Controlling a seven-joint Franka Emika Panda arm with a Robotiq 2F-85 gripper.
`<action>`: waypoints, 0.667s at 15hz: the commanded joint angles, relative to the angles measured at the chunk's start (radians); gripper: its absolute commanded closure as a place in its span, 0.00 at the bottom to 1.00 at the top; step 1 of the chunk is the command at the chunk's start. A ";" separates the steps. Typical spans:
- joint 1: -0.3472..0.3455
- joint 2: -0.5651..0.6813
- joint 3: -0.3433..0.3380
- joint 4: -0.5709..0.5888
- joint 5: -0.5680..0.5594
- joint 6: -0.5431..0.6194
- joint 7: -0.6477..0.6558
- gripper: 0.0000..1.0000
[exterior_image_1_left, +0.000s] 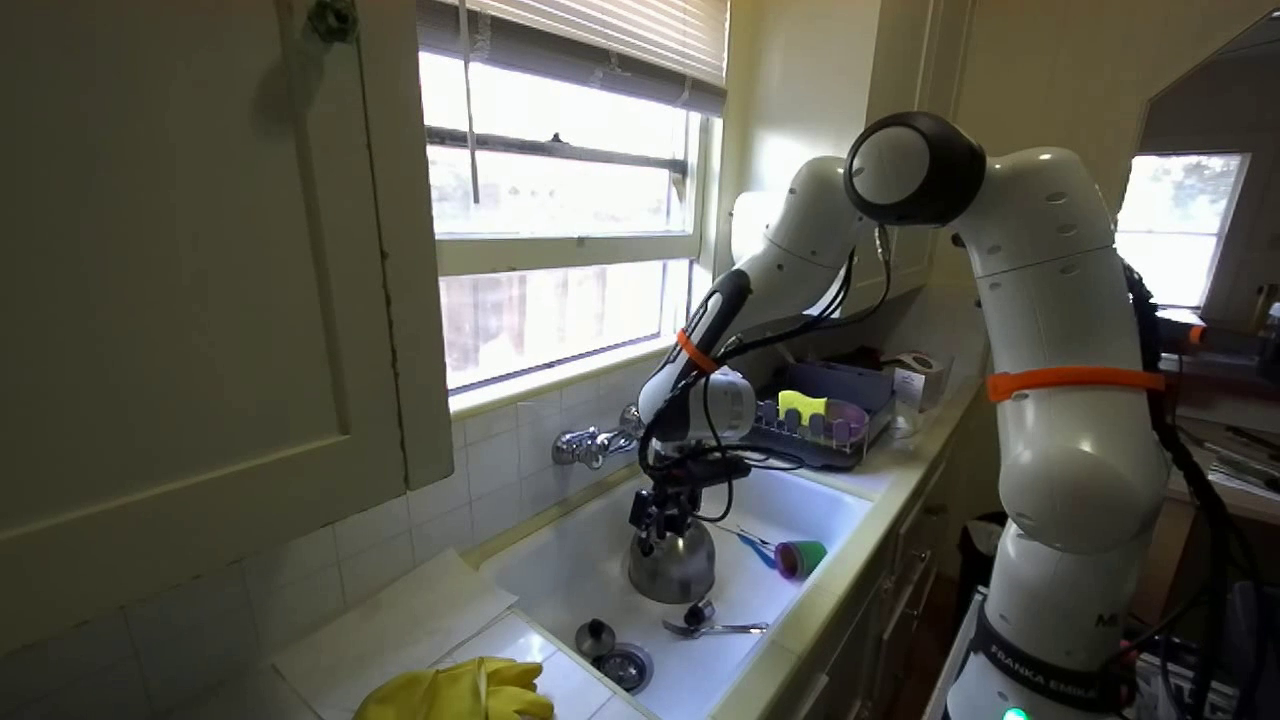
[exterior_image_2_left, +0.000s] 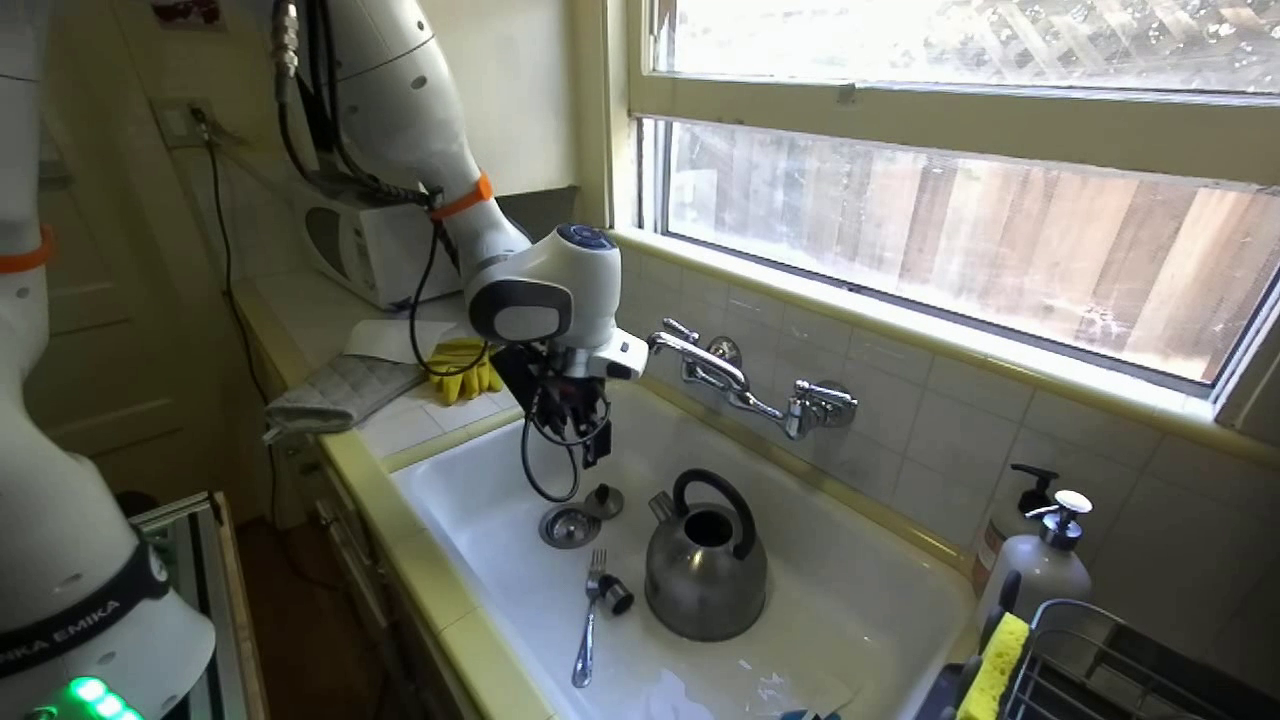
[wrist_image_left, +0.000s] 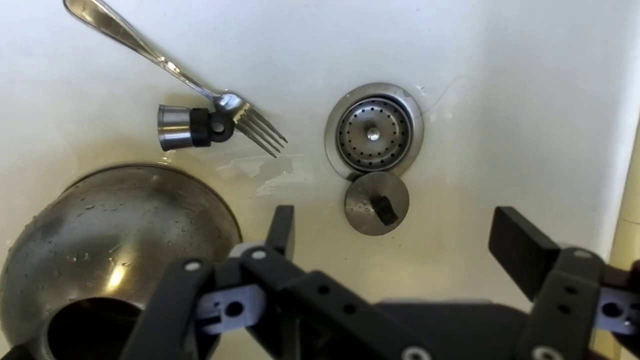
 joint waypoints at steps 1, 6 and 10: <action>0.029 0.114 0.029 0.022 -0.055 0.136 0.005 0.00; 0.048 0.261 0.041 0.068 -0.193 0.339 0.024 0.00; 0.083 0.366 -0.003 0.129 -0.305 0.411 0.050 0.05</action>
